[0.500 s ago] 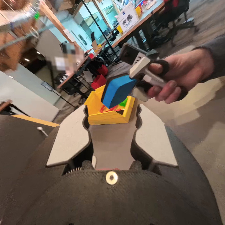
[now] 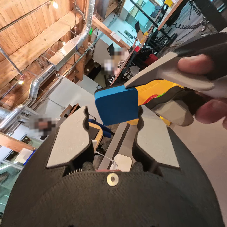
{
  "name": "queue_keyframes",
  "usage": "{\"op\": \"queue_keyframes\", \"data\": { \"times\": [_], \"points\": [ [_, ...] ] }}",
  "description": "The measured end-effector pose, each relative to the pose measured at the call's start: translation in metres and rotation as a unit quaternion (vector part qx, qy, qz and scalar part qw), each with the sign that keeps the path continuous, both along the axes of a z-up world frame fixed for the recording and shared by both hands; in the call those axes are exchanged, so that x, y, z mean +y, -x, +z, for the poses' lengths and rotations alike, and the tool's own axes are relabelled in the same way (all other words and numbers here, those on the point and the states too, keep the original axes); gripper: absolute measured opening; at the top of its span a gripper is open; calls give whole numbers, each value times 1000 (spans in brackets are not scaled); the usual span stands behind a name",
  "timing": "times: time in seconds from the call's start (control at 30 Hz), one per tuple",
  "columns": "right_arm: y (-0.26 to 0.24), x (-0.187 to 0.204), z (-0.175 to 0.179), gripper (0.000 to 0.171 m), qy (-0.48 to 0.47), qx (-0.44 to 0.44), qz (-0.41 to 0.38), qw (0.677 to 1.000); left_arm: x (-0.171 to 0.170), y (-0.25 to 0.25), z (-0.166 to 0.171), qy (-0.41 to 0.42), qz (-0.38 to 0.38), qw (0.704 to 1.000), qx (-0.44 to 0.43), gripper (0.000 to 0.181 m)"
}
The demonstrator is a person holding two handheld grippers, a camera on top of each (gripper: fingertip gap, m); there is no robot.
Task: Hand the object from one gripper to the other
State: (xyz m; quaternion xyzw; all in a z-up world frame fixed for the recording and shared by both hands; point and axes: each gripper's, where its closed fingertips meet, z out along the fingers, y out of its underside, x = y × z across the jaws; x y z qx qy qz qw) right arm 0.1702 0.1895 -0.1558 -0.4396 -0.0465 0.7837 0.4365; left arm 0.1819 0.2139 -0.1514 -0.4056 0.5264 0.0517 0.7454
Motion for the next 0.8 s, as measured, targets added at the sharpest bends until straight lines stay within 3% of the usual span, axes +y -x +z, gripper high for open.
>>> {"op": "queue_keyframes", "data": {
  "times": [0.13,0.3,0.37,0.5,0.63,0.8],
  "points": [
    [1,0,1,47,5,14,-6,1000,-1,-3,-3,-3,1,1000,-6,62],
    [0,2,-1,47,6,14,-15,1000,1,-4,-6,9,1,1000,-3,60],
    [0,1,-2,48,-16,-16,-30,999,0,-4,-6,7,-2,1000,5,60],
    [-3,4,-7,65,-86,-150,-97,980,5,0,-6,33,-10,999,29,60],
    [-9,3,-2,66,-229,-334,-193,894,11,3,-17,58,-14,994,88,60],
    [-8,1,-5,67,-431,-538,-244,682,10,2,-35,98,-44,978,181,60]
  ]
}}
